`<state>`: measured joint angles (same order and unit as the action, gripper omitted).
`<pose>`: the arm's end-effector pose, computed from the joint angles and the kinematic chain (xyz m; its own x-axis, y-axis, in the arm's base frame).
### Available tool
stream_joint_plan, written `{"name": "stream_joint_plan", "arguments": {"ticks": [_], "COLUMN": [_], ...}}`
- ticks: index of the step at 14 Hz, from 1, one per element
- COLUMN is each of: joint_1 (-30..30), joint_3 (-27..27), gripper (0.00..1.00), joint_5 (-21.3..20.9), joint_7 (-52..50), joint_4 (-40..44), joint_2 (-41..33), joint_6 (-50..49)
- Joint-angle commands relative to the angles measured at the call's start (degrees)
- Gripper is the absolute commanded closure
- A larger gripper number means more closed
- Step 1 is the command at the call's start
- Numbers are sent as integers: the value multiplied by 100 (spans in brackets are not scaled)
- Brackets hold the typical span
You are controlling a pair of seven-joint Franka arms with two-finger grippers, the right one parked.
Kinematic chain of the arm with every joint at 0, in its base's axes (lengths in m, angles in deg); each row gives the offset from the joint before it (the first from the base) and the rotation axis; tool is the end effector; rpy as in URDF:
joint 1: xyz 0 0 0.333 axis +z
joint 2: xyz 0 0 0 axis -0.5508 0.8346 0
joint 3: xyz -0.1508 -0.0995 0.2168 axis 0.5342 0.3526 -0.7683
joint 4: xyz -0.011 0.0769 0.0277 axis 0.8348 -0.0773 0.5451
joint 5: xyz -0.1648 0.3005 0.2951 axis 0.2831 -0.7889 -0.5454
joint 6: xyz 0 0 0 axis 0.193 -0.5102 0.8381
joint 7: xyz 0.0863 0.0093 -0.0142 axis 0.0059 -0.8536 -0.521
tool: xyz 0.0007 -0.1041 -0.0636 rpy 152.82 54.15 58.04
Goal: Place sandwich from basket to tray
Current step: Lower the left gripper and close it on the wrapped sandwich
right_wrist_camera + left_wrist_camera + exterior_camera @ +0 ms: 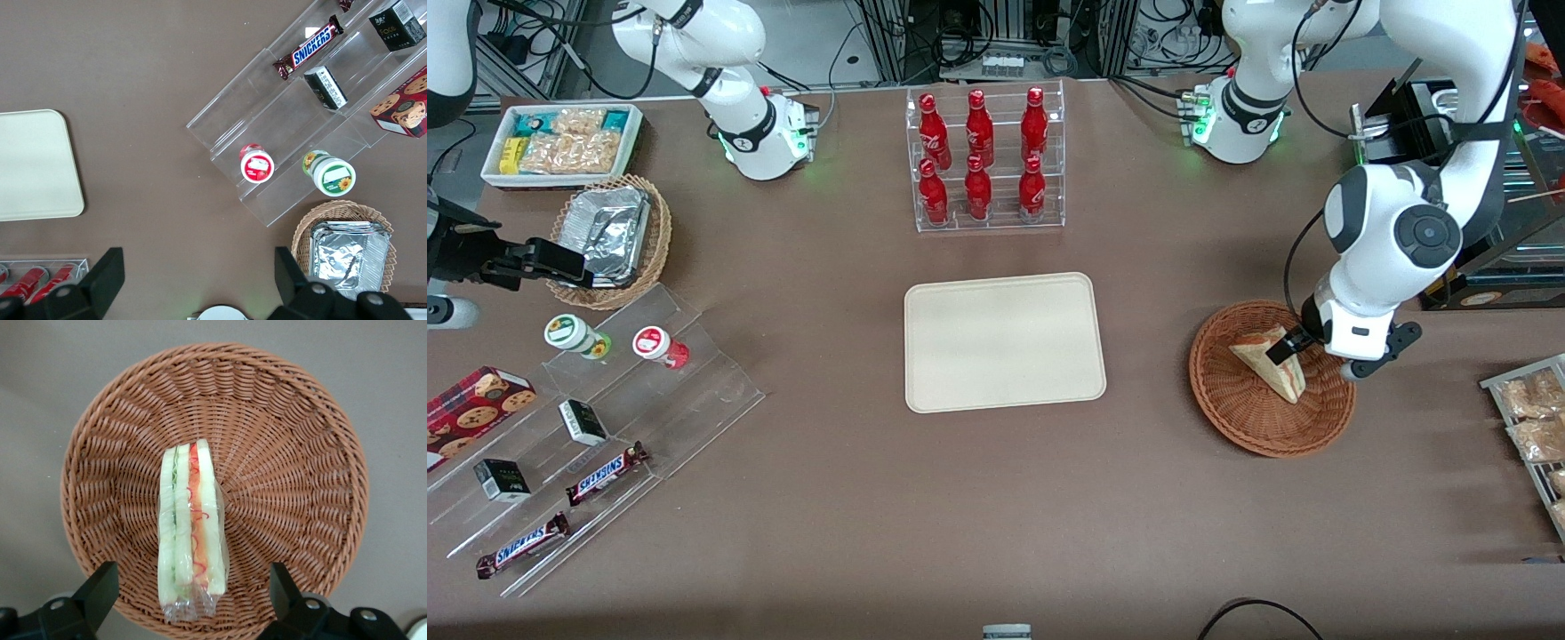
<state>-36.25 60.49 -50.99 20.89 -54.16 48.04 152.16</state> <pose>0.5795 -0.0496 0.2203 0.8337 0.5519 0.0172 0.5521 -0.8337 -0.0121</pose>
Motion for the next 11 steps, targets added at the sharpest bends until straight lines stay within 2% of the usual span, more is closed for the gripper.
{"name": "stream_joint_plan", "arguments": {"ticks": [1,11], "joint_1": [-16,-25], "joint_3": [-1,-1], "gripper": [0,0], "joint_5": [-46,-54], "joint_7": [-208,-253], "joint_4": [-9,-176], "joint_2": [116,556], "joint_6": [111,471]}}
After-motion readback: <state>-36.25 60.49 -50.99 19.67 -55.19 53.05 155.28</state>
